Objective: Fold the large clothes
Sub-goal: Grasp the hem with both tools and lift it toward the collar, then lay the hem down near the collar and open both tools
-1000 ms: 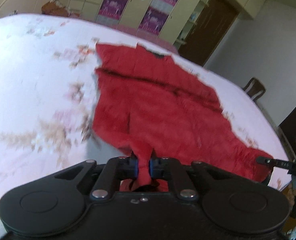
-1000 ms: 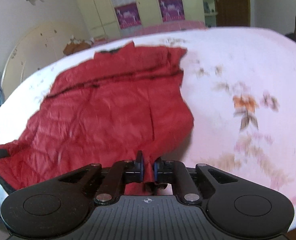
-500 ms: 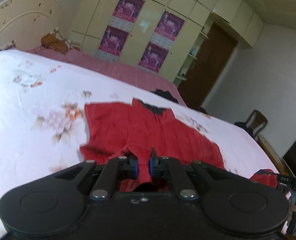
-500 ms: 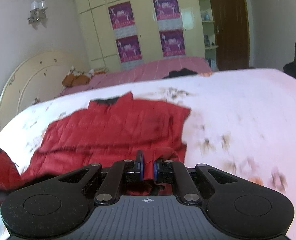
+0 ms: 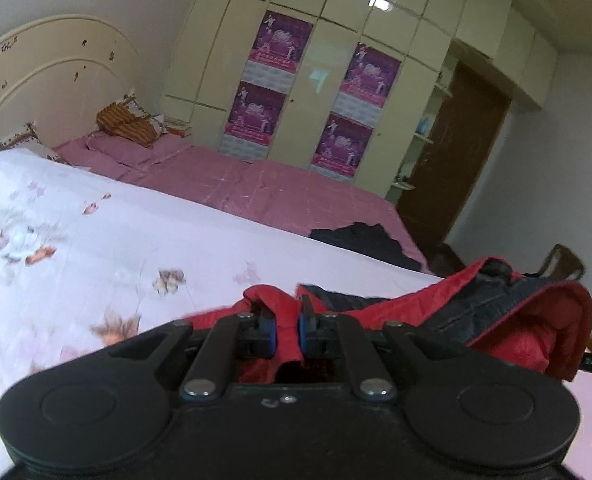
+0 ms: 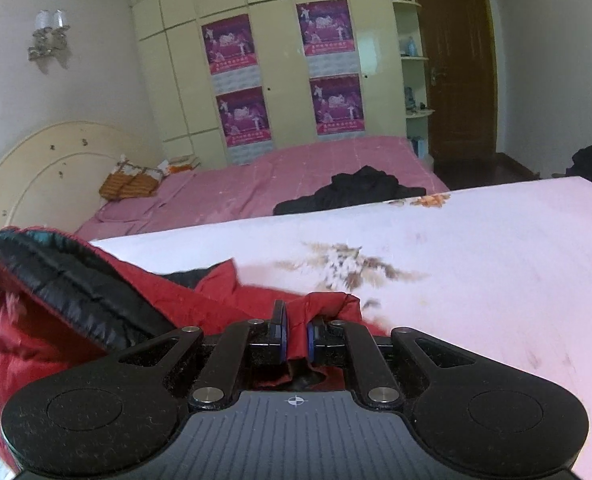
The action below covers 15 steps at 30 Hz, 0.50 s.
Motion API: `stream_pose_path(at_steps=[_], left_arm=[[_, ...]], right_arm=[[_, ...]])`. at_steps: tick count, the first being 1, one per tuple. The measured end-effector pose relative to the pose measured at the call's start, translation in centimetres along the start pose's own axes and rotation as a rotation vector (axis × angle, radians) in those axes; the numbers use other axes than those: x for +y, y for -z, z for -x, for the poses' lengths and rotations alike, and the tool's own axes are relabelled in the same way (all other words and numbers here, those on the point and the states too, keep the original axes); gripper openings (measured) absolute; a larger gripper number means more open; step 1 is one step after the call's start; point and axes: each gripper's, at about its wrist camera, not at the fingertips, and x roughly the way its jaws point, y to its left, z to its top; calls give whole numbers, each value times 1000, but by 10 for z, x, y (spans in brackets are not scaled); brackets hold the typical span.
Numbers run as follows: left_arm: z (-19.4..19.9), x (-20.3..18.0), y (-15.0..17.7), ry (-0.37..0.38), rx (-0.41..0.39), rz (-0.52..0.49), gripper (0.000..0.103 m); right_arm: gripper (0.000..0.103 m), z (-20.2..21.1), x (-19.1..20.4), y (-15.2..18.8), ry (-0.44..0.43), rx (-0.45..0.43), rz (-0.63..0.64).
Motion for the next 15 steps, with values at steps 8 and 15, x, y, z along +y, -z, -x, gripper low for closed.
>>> stream_pose_path(at_steps=[8, 15], left_arm=[[-69, -1, -8, -132, 62, -28, 9], [-102, -3, -3, -193, 103, -49, 10]], right_arm=[[8, -86, -20, -15, 33, 95, -27], [9, -131, -34, -15, 35, 175, -80]])
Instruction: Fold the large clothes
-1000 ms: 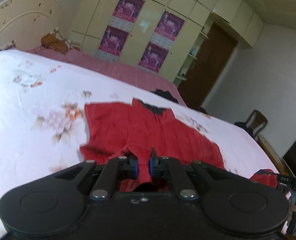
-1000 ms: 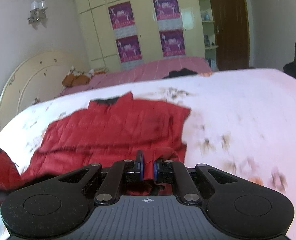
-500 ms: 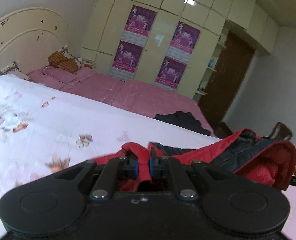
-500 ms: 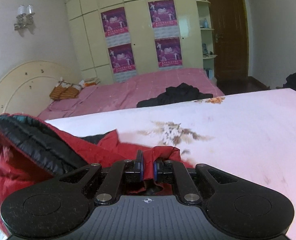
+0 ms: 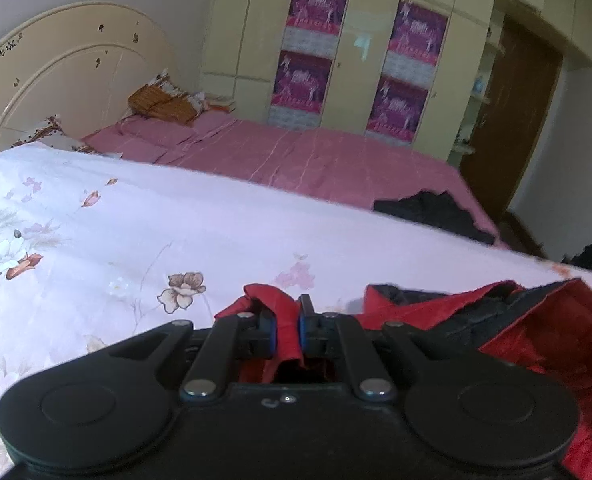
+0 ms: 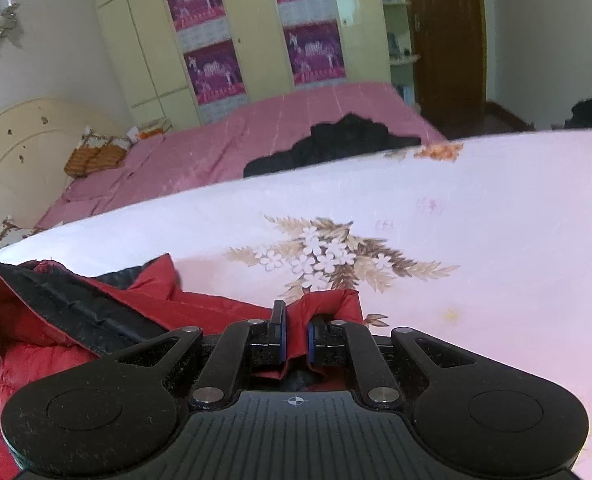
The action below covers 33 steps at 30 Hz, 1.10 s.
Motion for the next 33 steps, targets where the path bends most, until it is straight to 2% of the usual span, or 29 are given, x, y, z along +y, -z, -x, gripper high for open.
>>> stream_pose_path(at_steps=[4, 10, 13, 14, 16, 17, 19, 20, 21, 25, 28, 31, 32, 33], left_arm=[[-17, 3, -1, -28, 33, 29, 18], [-30, 17, -10, -19, 36, 102, 26], [-33, 20, -14, -15, 28, 135, 37], [-32, 22, -15, -15, 20, 149, 51], [-27, 23, -19, -43, -28, 160, 96], [-22, 24, -20, -47, -62, 159, 98], [-16, 23, -23, -40, -102, 132, 96], [-15, 22, -23, -44, -100, 117, 93], [-14, 22, -23, -42, -99, 106, 89], [-7, 16, -15, -27, -105, 52, 81], [-2, 6, -10, -12, -116, 4, 79], [-3, -8, -5, 11, -106, -62, 76], [-5, -12, -2, 18, -98, -82, 76], [-7, -19, 0, 24, -90, -100, 76]], right_arm=[[9, -16, -7, -5, -14, 39, -41], [10, -23, -7, -11, -21, 22, -74], [20, -29, -7, -13, -23, 31, -104], [21, -29, -8, -13, -27, 34, -123], [24, -29, -12, -15, -40, 38, -159], [29, -29, -15, -15, -50, 41, -176], [56, -28, -18, -17, -60, 37, -207], [83, -26, -19, -17, -65, 25, -218], [96, -23, -18, -17, -57, 8, -214], [96, -10, -14, -21, -2, -58, -185], [96, 6, -10, -23, 40, -132, -141], [95, 15, 5, -22, 15, -155, -64], [94, 15, 16, -19, -1, -146, -9], [84, 14, 27, -15, -8, -136, 44]])
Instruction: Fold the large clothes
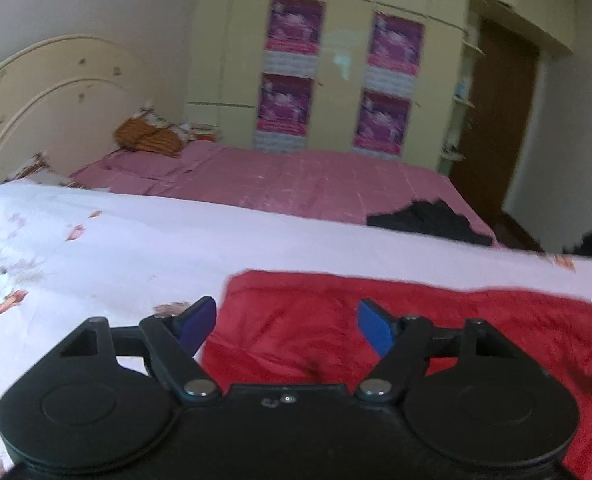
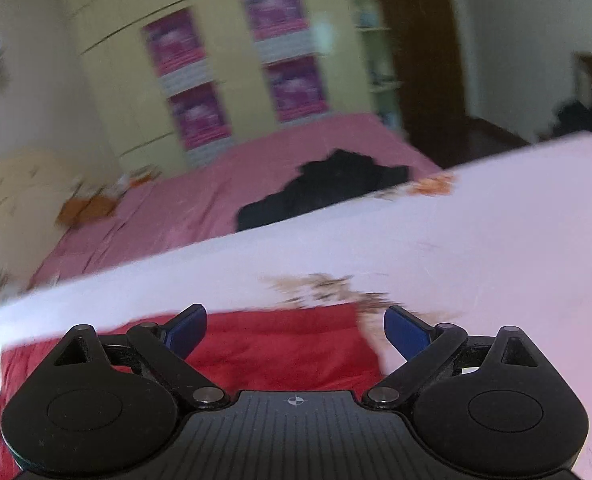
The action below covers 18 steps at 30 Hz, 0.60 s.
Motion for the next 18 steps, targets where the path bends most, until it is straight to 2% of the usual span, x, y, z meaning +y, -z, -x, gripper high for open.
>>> stream_pose_path(at_steps=[2, 8, 13, 18], left_arm=[[-5, -10, 4, 10, 21, -19, 75], [-23, -13, 24, -22, 81, -31, 73], [-36, 0, 43, -60, 117, 18, 75], [-44, -2, 48, -82, 122, 9, 76]], right_arm=[[77, -4, 24, 11, -15, 24, 92], [77, -24, 63, 39, -33, 49, 166], [77, -57, 52, 53, 68, 106, 169], [77, -71, 41, 64, 135, 120, 218]])
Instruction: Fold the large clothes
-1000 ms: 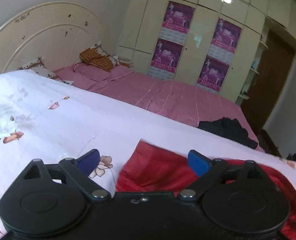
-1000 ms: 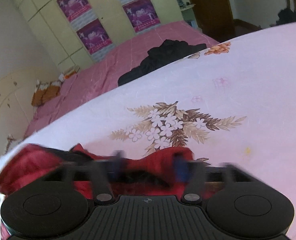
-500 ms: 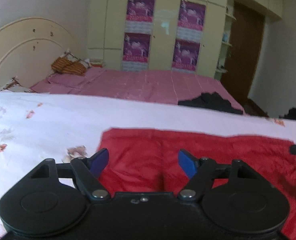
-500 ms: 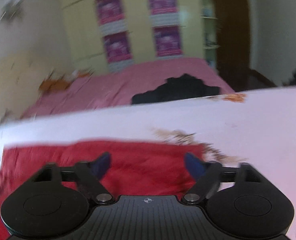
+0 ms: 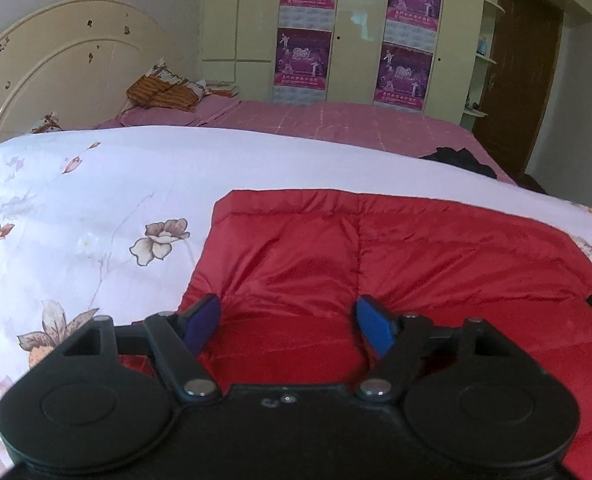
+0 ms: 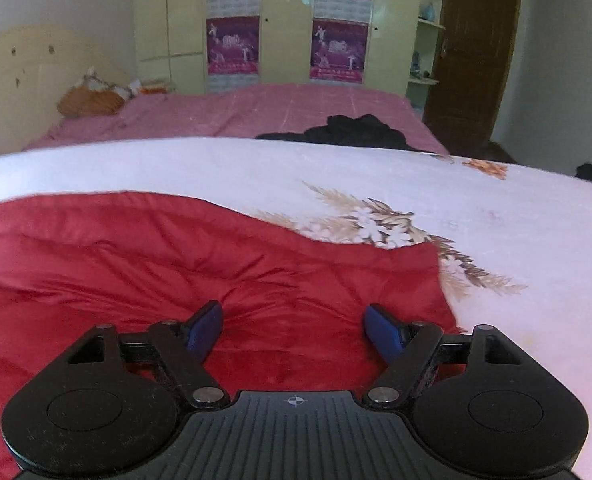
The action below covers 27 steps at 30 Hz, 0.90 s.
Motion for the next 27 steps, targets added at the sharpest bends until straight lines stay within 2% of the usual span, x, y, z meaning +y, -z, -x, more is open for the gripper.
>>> stream_pose_path(at_steps=[2, 3, 6, 8, 11, 15, 20, 23, 27], left_arm=[[-3, 1, 1, 1, 2, 4, 76], [-4, 2, 1, 4, 10, 14, 77], [-4, 1, 0, 0, 26, 9, 77], [0, 3, -4, -6, 36, 18, 77], [23, 7, -8, 5, 5, 69, 74], [64, -2, -5, 60, -59, -4, 79], [93, -19, 23, 108, -47, -82, 79], [94, -25, 42, 84, -45, -116, 79], [80, -22, 56, 10, -29, -161, 82]], right_arm=[[77, -3, -6, 4, 2, -1, -8], [81, -6, -10, 6, 2, 0, -24], [84, -9, -17, 1, -6, 31, -56], [84, -1, -23, -8, -18, 54, -86], [84, 31, -23, -12, -63, 11, -132], [84, 78, 2, -7, -121, -69, -31], [84, 108, 39, 17, -168, -86, 47], [84, 114, 53, 35, -164, -83, 87], [84, 104, 56, 57, -90, -58, 132]])
